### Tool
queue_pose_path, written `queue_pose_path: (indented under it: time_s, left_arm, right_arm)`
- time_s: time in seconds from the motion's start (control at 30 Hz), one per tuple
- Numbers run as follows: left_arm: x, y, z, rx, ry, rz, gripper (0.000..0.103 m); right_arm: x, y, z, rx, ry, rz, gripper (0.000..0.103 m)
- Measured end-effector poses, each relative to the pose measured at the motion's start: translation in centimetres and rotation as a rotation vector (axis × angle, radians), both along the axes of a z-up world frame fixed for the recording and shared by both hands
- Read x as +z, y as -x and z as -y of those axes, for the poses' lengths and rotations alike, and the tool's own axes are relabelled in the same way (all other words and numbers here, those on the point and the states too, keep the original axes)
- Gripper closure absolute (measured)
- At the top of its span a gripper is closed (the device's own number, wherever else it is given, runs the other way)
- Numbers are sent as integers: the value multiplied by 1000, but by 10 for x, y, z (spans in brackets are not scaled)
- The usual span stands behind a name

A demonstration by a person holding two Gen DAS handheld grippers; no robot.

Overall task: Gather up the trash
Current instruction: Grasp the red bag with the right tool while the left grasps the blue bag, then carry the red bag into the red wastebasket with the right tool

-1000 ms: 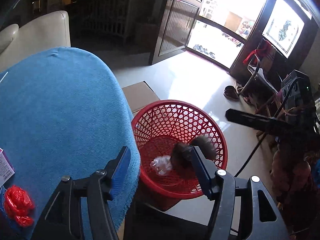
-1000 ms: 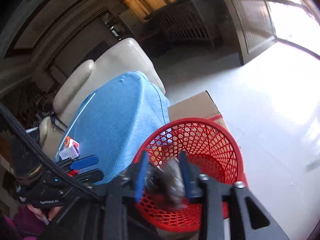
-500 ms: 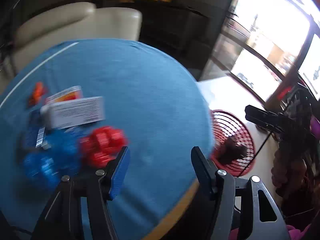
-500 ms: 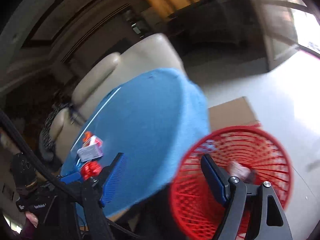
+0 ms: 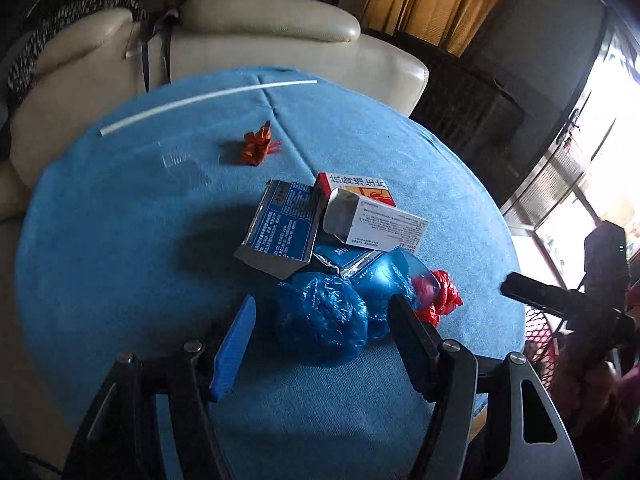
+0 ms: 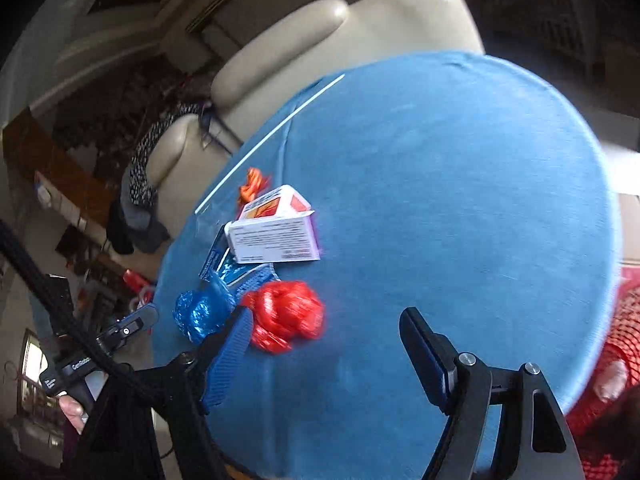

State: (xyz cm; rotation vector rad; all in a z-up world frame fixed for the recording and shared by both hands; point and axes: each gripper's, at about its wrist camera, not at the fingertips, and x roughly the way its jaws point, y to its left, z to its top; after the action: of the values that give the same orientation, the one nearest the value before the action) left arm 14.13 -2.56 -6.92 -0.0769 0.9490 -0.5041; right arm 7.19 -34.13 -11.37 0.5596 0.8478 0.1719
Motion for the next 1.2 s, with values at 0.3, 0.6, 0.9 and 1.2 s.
queue_pose_path:
  time_s: [0.3, 0.6, 0.9, 1.2]
  left_arm:
    - [-37, -33, -8, -41, 188, -181, 34]
    - [-50, -32, -7, -48, 193, -186, 43]
    - [-29, -16, -7, -48, 183, -127, 50]
    - [4, 1, -6, -46, 182, -43, 50]
  right_arm:
    - [-22, -49, -30, 27, 24, -121, 32]
    - [-31, -55, -52, 78, 8, -128, 51]
    - [-18, -30, -42, 42, 34, -58, 53]
    - [1, 2, -14, -42, 36, 12, 53]
